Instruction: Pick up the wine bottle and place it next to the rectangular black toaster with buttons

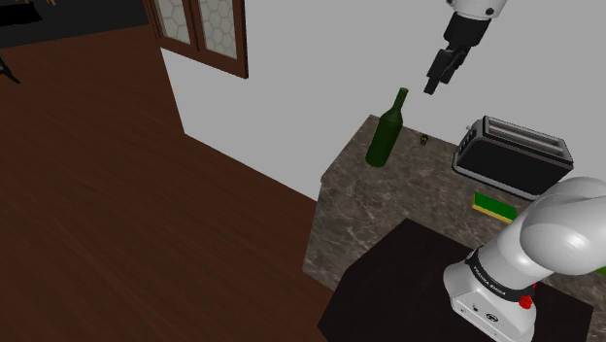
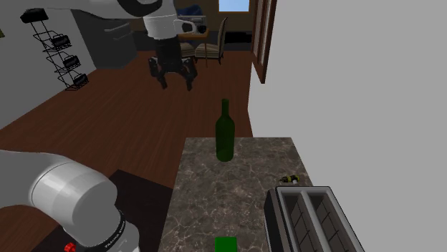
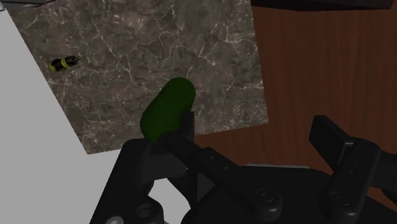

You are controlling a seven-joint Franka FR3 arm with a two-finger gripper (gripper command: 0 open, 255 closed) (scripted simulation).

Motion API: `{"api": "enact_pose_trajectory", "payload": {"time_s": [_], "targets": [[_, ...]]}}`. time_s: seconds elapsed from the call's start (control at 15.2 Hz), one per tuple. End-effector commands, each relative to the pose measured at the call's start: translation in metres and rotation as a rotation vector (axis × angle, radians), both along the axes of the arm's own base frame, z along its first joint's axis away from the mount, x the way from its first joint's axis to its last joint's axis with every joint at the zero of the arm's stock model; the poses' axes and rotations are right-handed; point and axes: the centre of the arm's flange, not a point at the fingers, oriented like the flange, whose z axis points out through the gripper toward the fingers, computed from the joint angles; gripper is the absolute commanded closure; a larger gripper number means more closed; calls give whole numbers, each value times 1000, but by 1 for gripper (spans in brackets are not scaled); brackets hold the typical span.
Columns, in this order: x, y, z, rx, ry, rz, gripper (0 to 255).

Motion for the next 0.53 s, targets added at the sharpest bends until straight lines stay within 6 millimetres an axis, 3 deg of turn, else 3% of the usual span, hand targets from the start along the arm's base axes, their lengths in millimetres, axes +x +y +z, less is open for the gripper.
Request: {"api": "enact_pose_trajectory", "payload": {"time_s": [0.0, 0.46], "targets": [[22, -15, -9, 1, 9, -7, 0], [92, -71, -46, 7, 44, -33, 0]]}}
